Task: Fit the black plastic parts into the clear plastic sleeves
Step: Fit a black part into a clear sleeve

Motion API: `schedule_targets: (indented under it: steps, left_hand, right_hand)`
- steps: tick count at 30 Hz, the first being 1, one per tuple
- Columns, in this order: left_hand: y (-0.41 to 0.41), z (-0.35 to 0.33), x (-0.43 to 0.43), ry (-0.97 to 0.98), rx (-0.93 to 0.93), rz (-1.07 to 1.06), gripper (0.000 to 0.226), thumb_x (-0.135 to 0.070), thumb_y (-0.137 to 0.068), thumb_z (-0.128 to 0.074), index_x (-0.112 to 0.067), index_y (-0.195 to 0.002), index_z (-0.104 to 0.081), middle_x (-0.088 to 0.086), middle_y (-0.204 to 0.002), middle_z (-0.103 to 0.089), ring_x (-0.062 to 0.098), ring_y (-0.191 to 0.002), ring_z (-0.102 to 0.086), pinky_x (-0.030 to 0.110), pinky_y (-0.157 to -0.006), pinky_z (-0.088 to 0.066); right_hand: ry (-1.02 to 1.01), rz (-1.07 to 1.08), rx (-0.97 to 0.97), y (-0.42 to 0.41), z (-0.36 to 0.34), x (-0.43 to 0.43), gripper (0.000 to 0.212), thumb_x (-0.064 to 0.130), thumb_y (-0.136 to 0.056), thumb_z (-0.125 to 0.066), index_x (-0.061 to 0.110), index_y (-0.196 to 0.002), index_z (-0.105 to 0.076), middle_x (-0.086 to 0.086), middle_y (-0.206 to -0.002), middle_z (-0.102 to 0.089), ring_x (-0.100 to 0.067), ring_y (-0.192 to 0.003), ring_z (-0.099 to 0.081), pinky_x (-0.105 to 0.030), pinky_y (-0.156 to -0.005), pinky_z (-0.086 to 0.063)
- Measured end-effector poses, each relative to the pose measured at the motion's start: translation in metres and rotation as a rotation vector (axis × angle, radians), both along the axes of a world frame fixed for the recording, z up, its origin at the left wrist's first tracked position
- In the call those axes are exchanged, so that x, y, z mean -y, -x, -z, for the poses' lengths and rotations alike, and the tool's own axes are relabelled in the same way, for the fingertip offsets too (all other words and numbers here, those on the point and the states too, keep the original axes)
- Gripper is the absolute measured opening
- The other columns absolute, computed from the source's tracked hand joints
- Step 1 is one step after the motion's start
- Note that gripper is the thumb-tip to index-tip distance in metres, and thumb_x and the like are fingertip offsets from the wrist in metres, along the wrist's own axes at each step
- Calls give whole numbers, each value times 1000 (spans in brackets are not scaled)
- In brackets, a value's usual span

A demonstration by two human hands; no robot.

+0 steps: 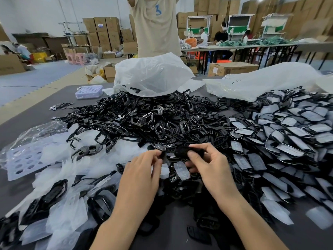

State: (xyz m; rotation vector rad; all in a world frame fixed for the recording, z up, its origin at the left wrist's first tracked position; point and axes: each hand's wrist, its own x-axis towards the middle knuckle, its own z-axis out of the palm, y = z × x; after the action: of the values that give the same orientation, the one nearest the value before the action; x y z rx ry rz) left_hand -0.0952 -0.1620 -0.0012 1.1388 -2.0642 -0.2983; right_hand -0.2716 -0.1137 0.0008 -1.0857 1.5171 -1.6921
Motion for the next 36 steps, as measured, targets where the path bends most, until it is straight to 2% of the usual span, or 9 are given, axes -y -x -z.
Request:
schedule_targets:
  steps: [3,6,12,15,19,21,23,29,36]
  left_hand:
    - [-3,4,4,-21,327,-45,34,-49,-100,-42,-32,-123,-60,-15,-117,-59,15,-116,-50,32,-100,-36]
    - [-4,6,5,-61,391,-20,37,-56,-99,-36,-39,-120,-60,-19,-115,-55,10,-116,-47,28,-99,-31]
    - [-1,1,3,-117,37,24,8,-47,-95,-53,-40,-92,-53,-24,-91,-62,-3,-94,-55,28,-89,-43]
    - [1,-3,-1,-119,-168,71,10,-47,-94,-55,-41,-86,-54,-22,-92,-60,-2,-97,-53,13,-81,-38]
    - [8,-11,-7,-330,-482,215,6,-42,-92,-62,-37,-90,-66,-8,-68,-62,4,-61,-56,19,-59,-45]
    - [12,-9,-8,-385,-522,222,8,-34,-93,-64,-40,-91,-70,-7,-65,-62,5,-61,-56,23,-60,-48]
    - [13,-8,-8,-397,-506,221,20,-24,-97,-62,-42,-94,-71,-12,-66,-64,1,-64,-58,12,-62,-45]
    - [11,-6,-5,-540,-547,199,18,-22,-95,-66,-38,-101,-72,-13,-82,-73,3,-74,-65,12,-71,-50]
    - [12,-13,-8,-578,-614,309,27,-14,-96,-64,-37,-89,-76,-9,-71,-69,3,-66,-61,15,-66,-51]
  right_hand:
    - [46,104,70,7,-1,1,17,15,-96,-69,32,-98,-71,3,-84,-77,-12,-75,-76,-16,-59,-54]
    - [56,124,63,6,-1,1,17,18,-96,-69,34,-99,-70,8,-84,-76,-10,-75,-75,-16,-59,-53]
    - [52,97,71,5,-3,-1,15,18,-96,-69,32,-102,-70,12,-85,-76,-11,-76,-75,-15,-60,-54]
    - [56,20,181,2,-6,-2,17,13,-95,-70,29,-99,-74,3,-88,-78,-18,-81,-77,-19,-63,-57]
    - [69,-192,456,-3,-10,-2,11,19,-85,-76,26,-92,-80,-12,-102,-78,-27,-93,-77,-25,-73,-59]
    - [80,-316,527,-4,-10,-3,14,23,-82,-76,26,-95,-80,-14,-109,-77,-26,-96,-76,-29,-78,-60]
    - [87,-375,529,-6,-9,-3,15,22,-83,-76,26,-97,-79,-15,-111,-76,-26,-96,-76,-31,-80,-60]
    - [89,-358,555,-5,-8,-2,14,22,-83,-75,25,-96,-79,-17,-113,-75,-28,-96,-76,-33,-79,-61]
    - [41,-99,497,1,-7,1,18,10,-89,-72,11,-107,-72,-15,-98,-78,-27,-86,-77,-28,-69,-61]
